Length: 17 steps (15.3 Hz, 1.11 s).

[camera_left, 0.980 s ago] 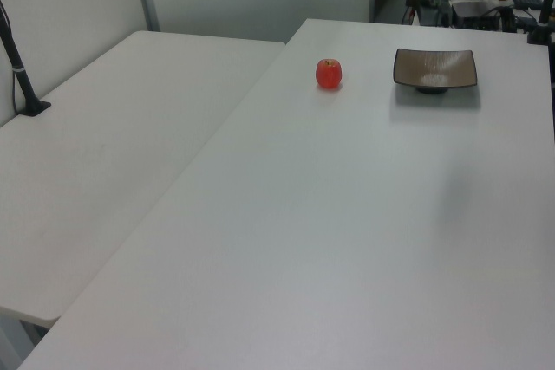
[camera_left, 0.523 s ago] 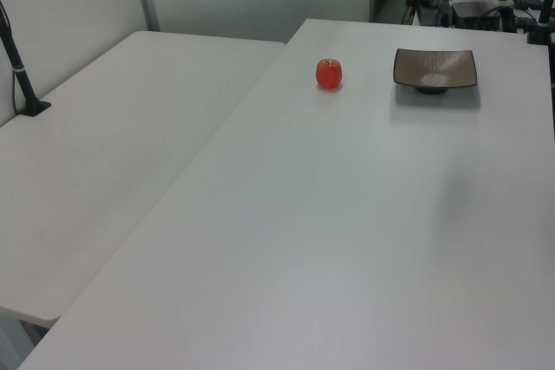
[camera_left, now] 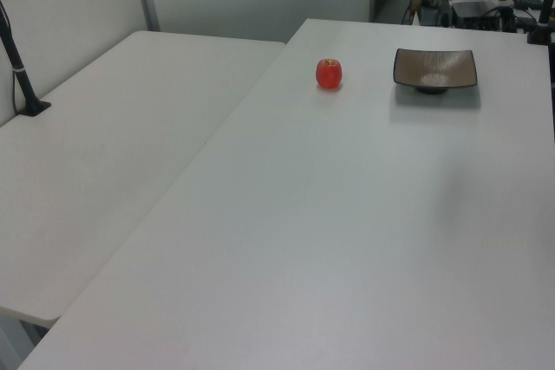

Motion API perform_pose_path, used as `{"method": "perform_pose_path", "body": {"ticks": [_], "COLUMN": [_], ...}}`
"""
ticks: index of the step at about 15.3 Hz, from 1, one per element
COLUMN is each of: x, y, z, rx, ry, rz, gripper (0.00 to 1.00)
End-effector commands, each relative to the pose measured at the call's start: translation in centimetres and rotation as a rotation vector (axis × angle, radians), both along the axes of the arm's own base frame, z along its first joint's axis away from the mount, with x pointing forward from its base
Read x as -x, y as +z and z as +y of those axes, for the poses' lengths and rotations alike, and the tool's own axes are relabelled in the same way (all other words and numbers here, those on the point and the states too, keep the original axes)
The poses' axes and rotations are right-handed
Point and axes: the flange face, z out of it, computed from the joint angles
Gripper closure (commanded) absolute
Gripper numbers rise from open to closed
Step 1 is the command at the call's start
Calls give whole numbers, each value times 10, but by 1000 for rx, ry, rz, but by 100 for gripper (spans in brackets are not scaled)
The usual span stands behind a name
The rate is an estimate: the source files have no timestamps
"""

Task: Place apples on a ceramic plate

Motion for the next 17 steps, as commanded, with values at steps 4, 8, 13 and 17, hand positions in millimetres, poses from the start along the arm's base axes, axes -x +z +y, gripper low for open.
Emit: {"method": "perform_pose_path", "body": {"ticks": [4, 8, 13, 17], "x": [-24, -69, -119, -150], "y": [-22, -22, -33, -60], "z": [-5, -24, -69, -104], "rx": [15, 23, 44, 71], "ry": [55, 15, -71, -126], "rz": [8, -30, -229, -364], "gripper": [0, 0, 0, 0]}}
